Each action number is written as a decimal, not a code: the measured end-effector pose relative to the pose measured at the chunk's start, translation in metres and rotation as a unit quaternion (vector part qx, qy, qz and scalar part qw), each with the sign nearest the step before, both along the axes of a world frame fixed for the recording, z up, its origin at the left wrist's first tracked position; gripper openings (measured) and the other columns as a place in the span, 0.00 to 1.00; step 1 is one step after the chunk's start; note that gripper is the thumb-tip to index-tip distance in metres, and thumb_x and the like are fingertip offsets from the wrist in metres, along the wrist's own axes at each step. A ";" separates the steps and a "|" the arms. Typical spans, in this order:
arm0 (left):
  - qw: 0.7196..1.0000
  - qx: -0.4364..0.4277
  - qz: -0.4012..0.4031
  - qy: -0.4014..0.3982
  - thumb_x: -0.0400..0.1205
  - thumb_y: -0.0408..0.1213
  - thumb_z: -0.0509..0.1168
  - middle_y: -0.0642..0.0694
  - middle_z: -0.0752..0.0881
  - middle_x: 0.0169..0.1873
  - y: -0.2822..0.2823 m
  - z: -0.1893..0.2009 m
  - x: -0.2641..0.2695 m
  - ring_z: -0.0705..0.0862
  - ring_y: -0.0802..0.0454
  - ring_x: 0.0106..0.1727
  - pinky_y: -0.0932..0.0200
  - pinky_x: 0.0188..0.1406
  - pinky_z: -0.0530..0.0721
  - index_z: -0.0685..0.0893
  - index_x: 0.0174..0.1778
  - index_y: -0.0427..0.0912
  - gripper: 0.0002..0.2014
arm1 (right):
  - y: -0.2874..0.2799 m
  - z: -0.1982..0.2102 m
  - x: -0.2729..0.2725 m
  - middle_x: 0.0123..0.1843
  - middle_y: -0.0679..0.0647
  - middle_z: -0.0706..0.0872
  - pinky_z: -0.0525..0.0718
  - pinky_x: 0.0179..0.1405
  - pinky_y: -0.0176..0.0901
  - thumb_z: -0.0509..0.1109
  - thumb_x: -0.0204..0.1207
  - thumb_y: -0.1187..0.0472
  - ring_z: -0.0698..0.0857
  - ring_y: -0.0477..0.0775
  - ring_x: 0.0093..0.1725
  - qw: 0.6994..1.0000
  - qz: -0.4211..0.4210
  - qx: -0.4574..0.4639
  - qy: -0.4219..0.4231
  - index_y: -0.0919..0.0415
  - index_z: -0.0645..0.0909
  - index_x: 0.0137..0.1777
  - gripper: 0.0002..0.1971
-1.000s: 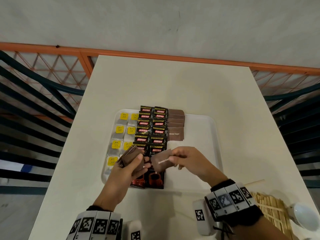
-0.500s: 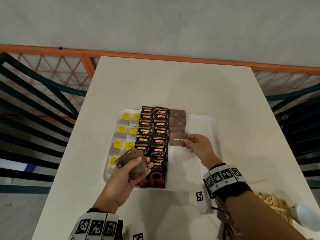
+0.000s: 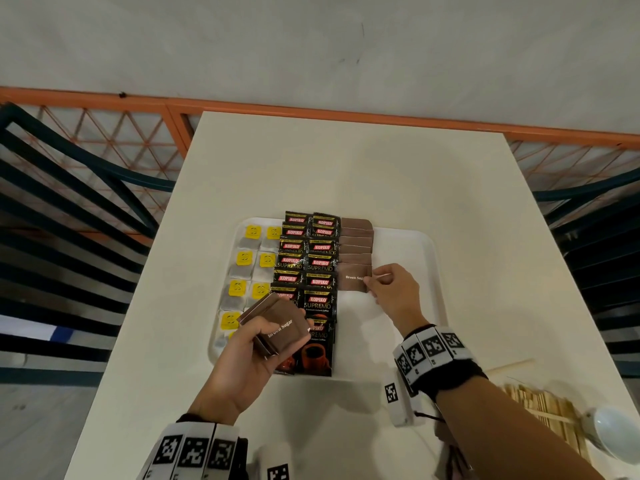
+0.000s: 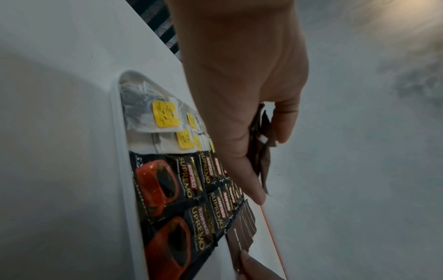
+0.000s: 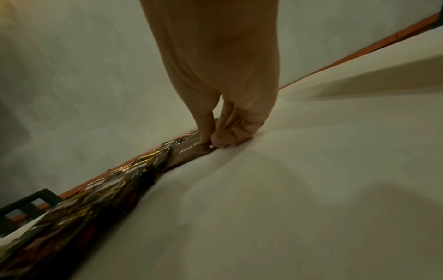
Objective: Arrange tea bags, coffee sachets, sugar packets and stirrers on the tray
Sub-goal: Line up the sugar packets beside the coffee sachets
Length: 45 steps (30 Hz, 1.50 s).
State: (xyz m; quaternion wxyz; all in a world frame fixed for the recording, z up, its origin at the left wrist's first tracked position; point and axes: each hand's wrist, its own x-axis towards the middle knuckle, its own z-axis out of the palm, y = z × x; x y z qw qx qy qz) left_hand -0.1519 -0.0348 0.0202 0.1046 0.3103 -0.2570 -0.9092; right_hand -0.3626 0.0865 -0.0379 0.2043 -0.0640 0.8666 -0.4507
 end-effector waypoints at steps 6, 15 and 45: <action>0.999 -0.033 0.010 -0.034 0.78 0.20 0.58 0.35 0.90 0.48 0.003 -0.001 -0.004 0.90 0.40 0.48 0.53 0.38 0.90 0.76 0.67 0.33 0.20 | 0.002 0.010 0.010 0.41 0.52 0.85 0.81 0.40 0.38 0.71 0.74 0.59 0.84 0.54 0.43 1.000 0.010 -0.007 0.005 0.57 0.78 0.47 0.05; 0.986 -0.134 -0.008 -0.097 0.76 0.21 0.65 0.47 0.92 0.39 0.011 -0.007 -0.009 0.91 0.51 0.40 0.62 0.31 0.88 0.84 0.55 0.43 0.16 | 0.004 0.058 0.075 0.40 0.53 0.86 0.79 0.29 0.32 0.68 0.77 0.56 0.84 0.48 0.35 0.940 0.291 -0.078 -0.159 0.64 0.83 0.51 0.11; 0.998 -0.005 -0.024 -0.052 0.79 0.20 0.50 0.27 0.86 0.54 0.016 -0.004 0.008 0.87 0.34 0.54 0.51 0.50 0.88 0.78 0.61 0.31 0.18 | 0.015 0.013 0.022 0.31 0.50 0.81 0.70 0.29 0.34 0.70 0.75 0.67 0.74 0.47 0.31 0.987 -0.034 -0.072 -0.138 0.61 0.84 0.46 0.03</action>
